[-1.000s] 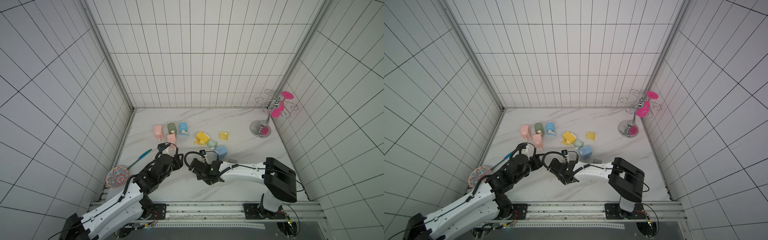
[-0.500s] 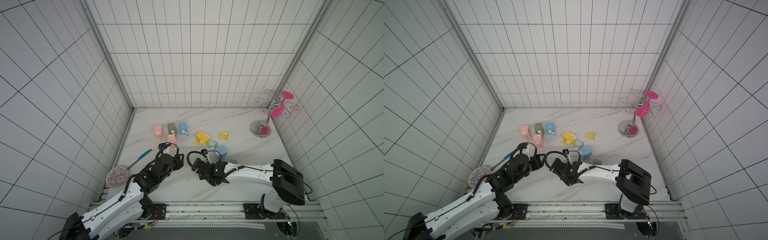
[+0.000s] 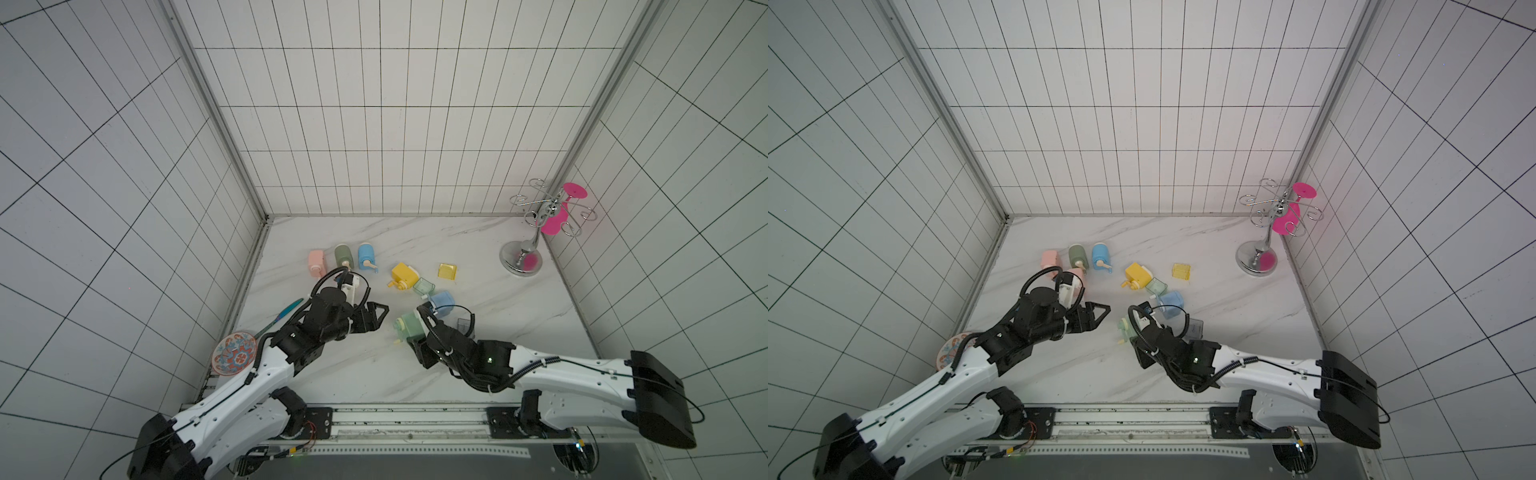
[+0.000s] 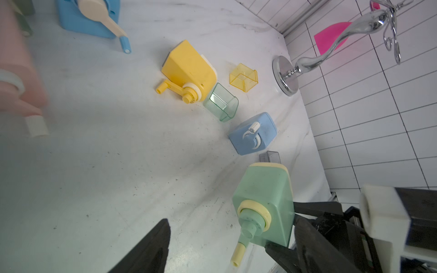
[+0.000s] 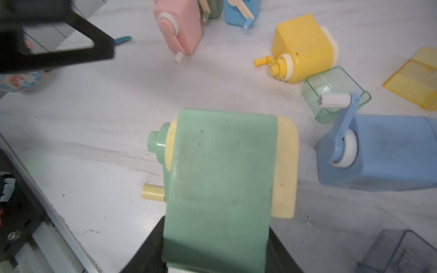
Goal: Put the tray back into the pencil sharpener
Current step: Pick up the pencil sharpener from the center of the board.
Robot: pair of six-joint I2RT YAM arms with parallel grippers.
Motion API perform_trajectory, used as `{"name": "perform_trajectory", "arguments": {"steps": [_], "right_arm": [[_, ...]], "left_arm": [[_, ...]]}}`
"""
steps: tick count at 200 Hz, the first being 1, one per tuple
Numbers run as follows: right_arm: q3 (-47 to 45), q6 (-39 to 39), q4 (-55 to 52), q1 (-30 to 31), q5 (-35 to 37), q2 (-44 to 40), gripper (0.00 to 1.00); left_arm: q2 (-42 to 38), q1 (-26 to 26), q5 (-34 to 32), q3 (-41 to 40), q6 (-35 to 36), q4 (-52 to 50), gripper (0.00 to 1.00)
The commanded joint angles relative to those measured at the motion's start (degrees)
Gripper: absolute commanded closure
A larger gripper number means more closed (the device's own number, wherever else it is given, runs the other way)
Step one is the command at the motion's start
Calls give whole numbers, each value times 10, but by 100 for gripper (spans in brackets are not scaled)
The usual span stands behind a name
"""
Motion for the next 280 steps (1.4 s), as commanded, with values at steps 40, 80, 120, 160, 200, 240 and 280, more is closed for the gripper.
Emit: {"name": "perform_trajectory", "arguments": {"steps": [40, 80, 120, 160, 200, 240, 280], "right_arm": [[-12, -150, 88, 6, -65, -63, 78], [-7, -153, 97, 7, -72, -57, 80], [-9, -157, 109, 7, -78, -51, 81], [-3, -157, 106, 7, -70, -41, 81], [0, -159, 107, 7, -76, -30, 81], [5, -147, 81, 7, -76, -28, 59], [-7, -94, 9, 3, -61, -94, 2]], "left_arm": [[29, 3, 170, 20, -46, 88, 10], [41, 4, 211, 23, -58, 109, 9], [44, 3, 225, 21, -64, 123, 18], [45, 3, 225, 28, -52, 104, 33], [56, 3, 242, 28, -45, 106, 46], [65, 3, 244, 31, -25, 98, 77], [48, 2, 124, 31, 87, 46, 100]]}}
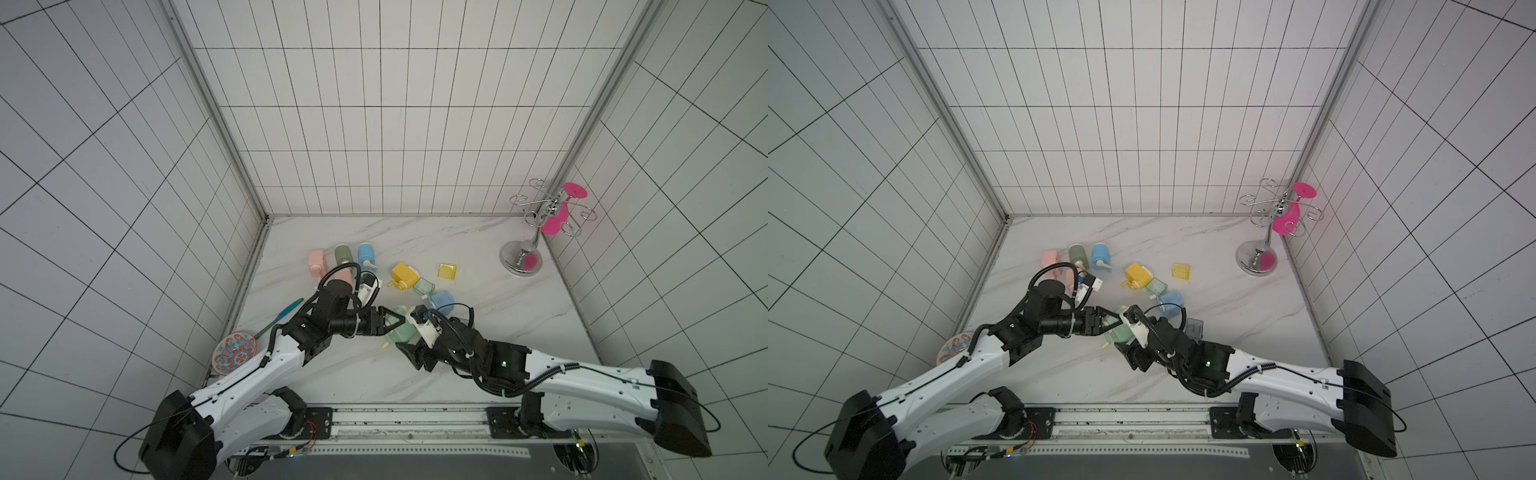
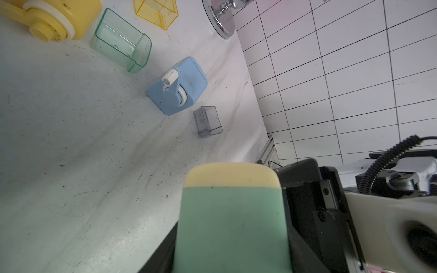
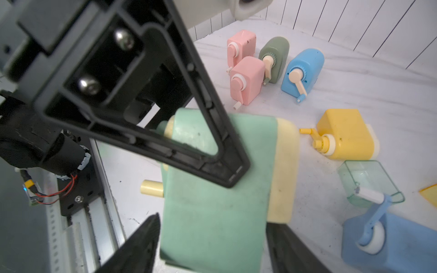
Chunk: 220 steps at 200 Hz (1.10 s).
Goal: Put the tray back into the pencil sharpener
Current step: Pick up the pencil sharpener from the center of the board, then pick up the container from the center of the board.
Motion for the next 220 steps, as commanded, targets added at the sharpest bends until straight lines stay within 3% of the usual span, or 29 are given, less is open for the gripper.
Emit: {"name": "perform_trajectory", "arguments": {"steps": [1, 21, 39, 66, 88, 128, 165, 220], "right_arm": [[-5, 36, -46, -2, 11, -49, 2], [-16, 93, -95, -20, 4, -88, 2], [-27, 171, -150, -58, 0, -117, 8], [-42, 292, -261, -136, 6, -149, 29], [-57, 352, -332, -209, -4, -164, 44], [-77, 349, -337, -321, -65, -147, 47], [-58, 304, -318, -377, -84, -108, 47], [28, 178, -280, -402, -92, -32, 47]], "left_arm": [[-15, -2, -76, 13, 82, -14, 100], [-21, -16, -137, -8, 150, 5, 100], [-27, -53, -173, -30, 214, 55, 100], [-18, -136, -237, -35, 357, 79, 100], [7, -151, -228, -35, 419, 90, 100], [53, -162, -205, -37, 506, 97, 100], [49, -163, -201, -55, 521, 116, 100], [-14, -153, -331, -96, 472, 118, 100]]}}
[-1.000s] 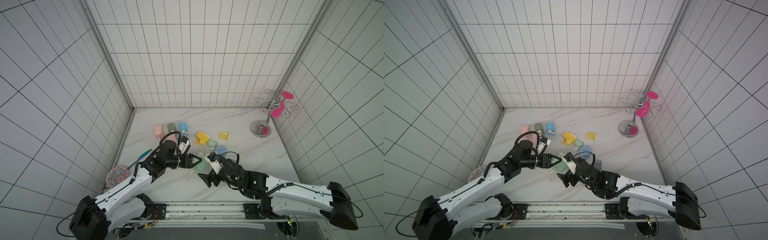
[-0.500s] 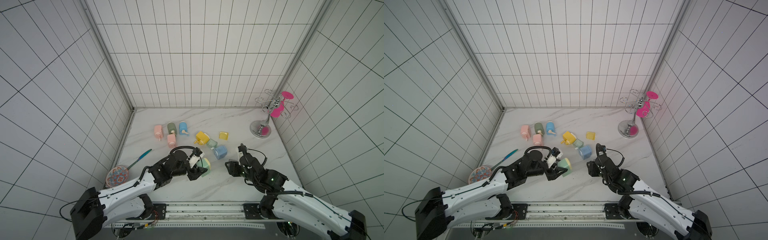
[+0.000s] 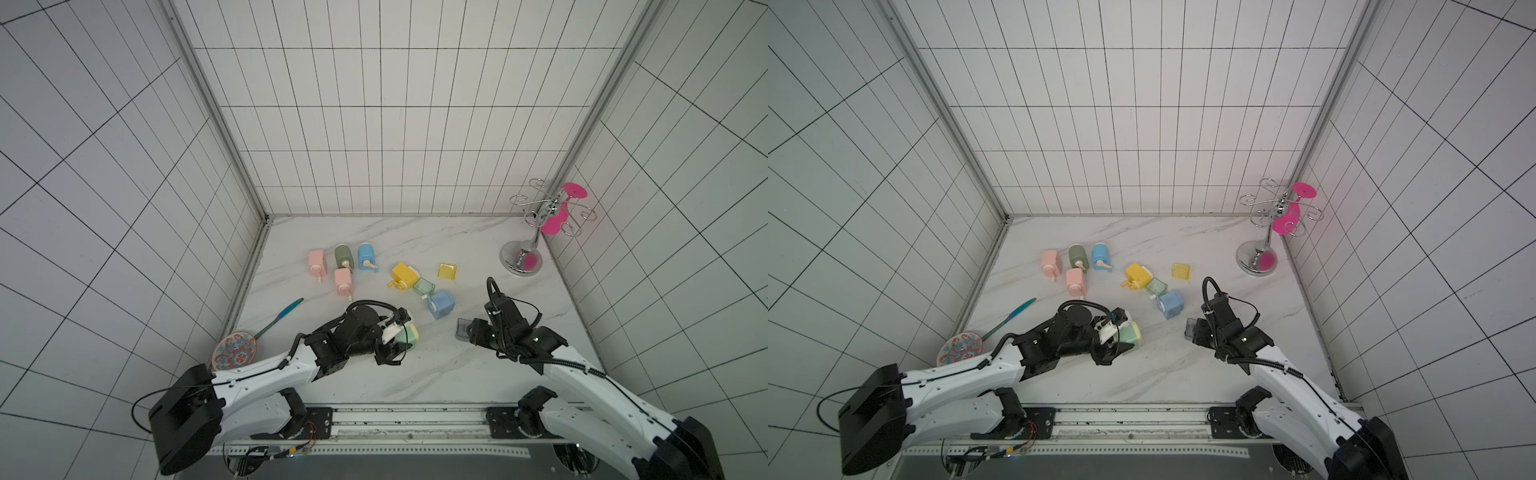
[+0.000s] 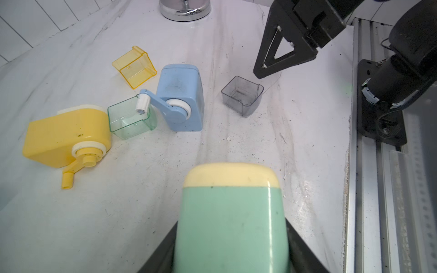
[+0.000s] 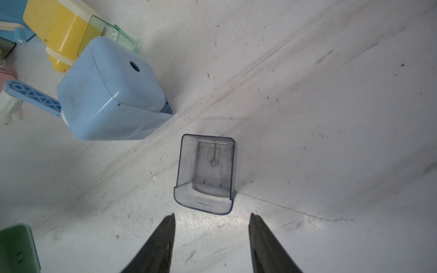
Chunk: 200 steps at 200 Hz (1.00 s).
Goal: Put the tray back into the pencil sharpener
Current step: Pick up the container from the center of the board.
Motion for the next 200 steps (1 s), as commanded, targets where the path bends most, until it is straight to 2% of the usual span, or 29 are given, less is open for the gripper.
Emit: {"name": "perform_trajectory", "arguments": {"steps": [1, 26, 46, 66, 89, 111, 154, 200], "right_arm": [[73, -84, 29, -10, -12, 30, 47], [137, -153, 34, -10, -27, 89, 47], [200, -170, 24, -11, -11, 152, 47], [268, -185, 10, -10, -31, 230, 47], [331, -274, 3, -10, -91, 315, 45], [417, -377, -45, -13, -83, 397, 44], [560, -484, -122, -28, -107, 538, 47], [610, -511, -140, -27, -122, 614, 50]], "left_arm": [[-48, 9, -76, -25, -15, 37, 100], [-99, 54, -87, -60, -56, 63, 100], [-126, 72, -100, -75, -71, 76, 100], [-140, 73, -114, -82, -72, 85, 100], [-146, 72, -105, -91, -56, 105, 100], [-137, 72, -86, -81, -53, 93, 100], [-146, 71, -80, -87, -57, 110, 100], [-153, 72, -74, -88, -58, 121, 100]]}}
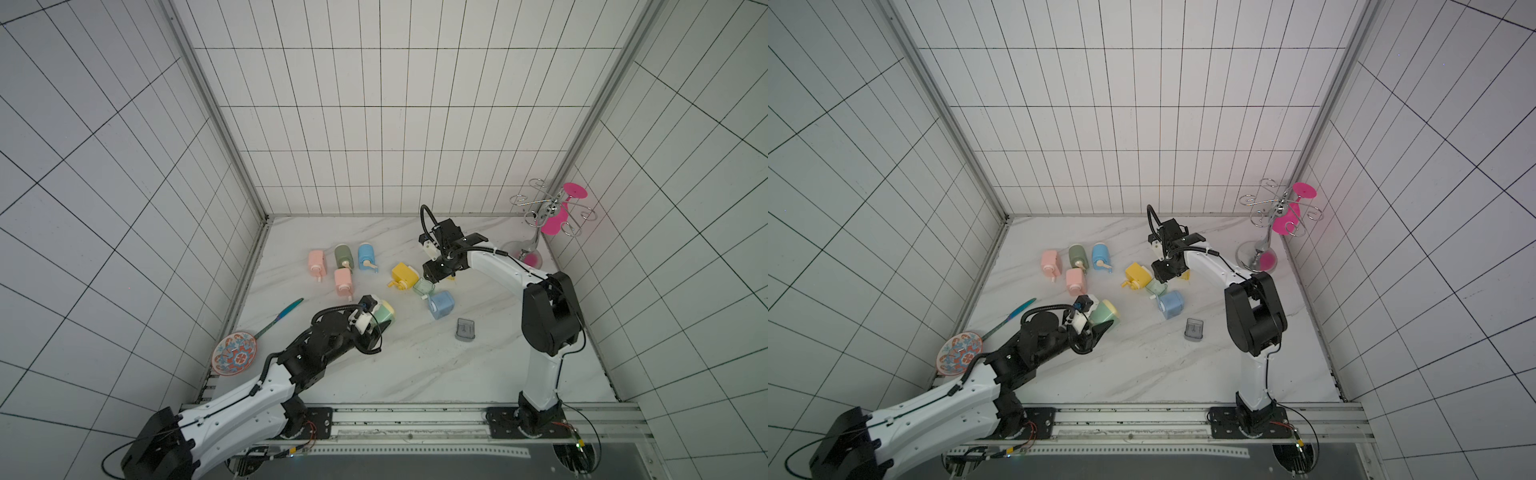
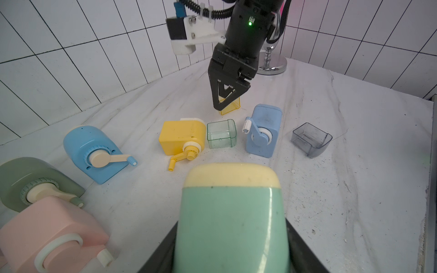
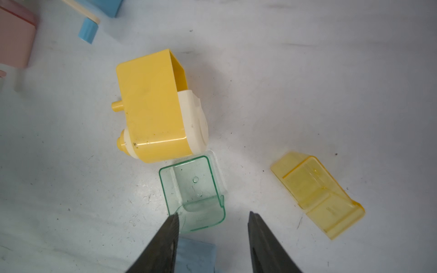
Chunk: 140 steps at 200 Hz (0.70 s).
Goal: Put the tray back into the pencil sharpener
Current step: Pick up the container from the center of the board.
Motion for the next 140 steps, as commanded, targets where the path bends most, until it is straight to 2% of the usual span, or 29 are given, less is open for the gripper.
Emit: {"name": "perform_trajectory", "arguments": {"steps": [1, 44, 85, 116, 140], "right_arm": [[35, -50, -42, -2, -19, 22, 50], [54, -59, -38, -1, -1, 57, 51], [73, -70, -37, -1, 4, 85, 57], [83, -77, -38, -1, 8, 101, 66], [88, -79, -38, -1, -8, 107, 77]], "left_arm": [[-11, 1, 10, -1, 2, 38, 100], [-19, 1, 11, -3, -2, 38, 100], [-27, 1, 12, -2, -1, 36, 100], [-27, 0, 12, -1, -2, 35, 100], [-21, 1, 16, -1, 1, 38, 100]]}}
